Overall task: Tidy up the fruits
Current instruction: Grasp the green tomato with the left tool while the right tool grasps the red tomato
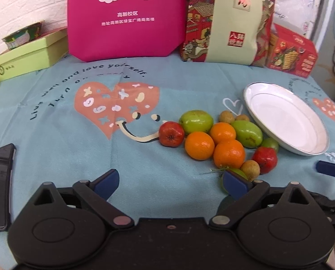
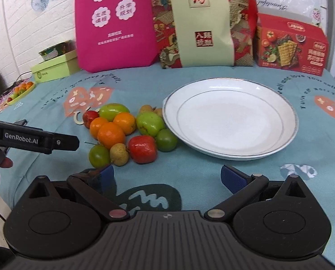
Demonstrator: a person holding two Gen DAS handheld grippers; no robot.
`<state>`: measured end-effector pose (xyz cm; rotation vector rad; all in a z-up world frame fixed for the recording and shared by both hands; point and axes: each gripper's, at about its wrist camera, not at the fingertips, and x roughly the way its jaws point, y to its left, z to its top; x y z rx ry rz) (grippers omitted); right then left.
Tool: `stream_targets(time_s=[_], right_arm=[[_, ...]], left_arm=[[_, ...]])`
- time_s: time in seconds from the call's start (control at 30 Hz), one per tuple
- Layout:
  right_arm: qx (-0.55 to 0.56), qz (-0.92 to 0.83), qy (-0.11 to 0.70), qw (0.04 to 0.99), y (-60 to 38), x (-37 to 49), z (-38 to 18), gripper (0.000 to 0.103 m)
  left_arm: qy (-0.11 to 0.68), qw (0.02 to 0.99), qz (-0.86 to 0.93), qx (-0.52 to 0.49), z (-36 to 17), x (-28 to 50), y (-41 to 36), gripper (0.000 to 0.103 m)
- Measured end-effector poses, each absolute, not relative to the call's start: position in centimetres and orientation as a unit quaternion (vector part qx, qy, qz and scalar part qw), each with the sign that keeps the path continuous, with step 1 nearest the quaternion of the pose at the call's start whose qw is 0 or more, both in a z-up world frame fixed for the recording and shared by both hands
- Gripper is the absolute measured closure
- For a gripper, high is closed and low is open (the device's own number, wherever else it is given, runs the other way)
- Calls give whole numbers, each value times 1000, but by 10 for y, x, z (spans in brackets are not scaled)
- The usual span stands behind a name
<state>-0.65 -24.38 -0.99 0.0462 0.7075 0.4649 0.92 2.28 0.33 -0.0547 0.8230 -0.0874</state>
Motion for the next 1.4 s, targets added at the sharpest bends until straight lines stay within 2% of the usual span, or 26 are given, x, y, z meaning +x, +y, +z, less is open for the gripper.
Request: stream_targets(time_s=[0.07, 0.17, 0.33, 0.37, 0.4, 0.5, 0.57, 0.63, 0.67, 0.97, 1.07, 1.17, 1.4], right_arm=[[26, 239, 349, 906, -239, -3, -13, 0], [9, 253, 349, 902, -229, 3, -18, 12], [-12, 266, 333, 905, -223, 12, -16, 21], [-15, 267, 330, 906, -222, 14, -17, 24], [-15, 268, 328, 906, -222, 16, -17, 26], [-9, 268, 329, 905, -222, 21, -18, 27], [-8, 270, 327, 906, -223, 21, -18, 28], [-5, 281, 327, 902, -224, 20, -19, 44], [2, 287, 330, 899, -225, 19, -18, 48], [7, 280, 333, 900, -228, 13, -20, 47], [9, 278, 330, 902, -225, 17, -23, 43], [16, 280, 330, 901, -226, 18, -23, 46], [31, 273, 304, 912, -245, -1, -6, 46]], left_arm=[[401, 914, -57, -30, 3, 6, 26, 0], [406, 910, -81, -37, 1, 2, 28, 0], [417, 899, -123, -55, -4, 1, 23, 0], [420, 896, -131, -58, -5, 2, 21, 2], [423, 893, -139, -60, -6, 4, 19, 10], [428, 888, -156, -60, -9, 8, 12, 20], [430, 886, -160, -58, -12, 11, 8, 20], [431, 885, -163, -60, -13, 16, 5, 20], [432, 884, -167, -64, -14, 19, 4, 20], [433, 881, -179, -65, -20, 31, -5, 21], [429, 882, -181, -69, -21, 32, -4, 21], [429, 881, -183, -77, -20, 29, 0, 23], [405, 890, -200, -64, 8, 12, 0, 24]])
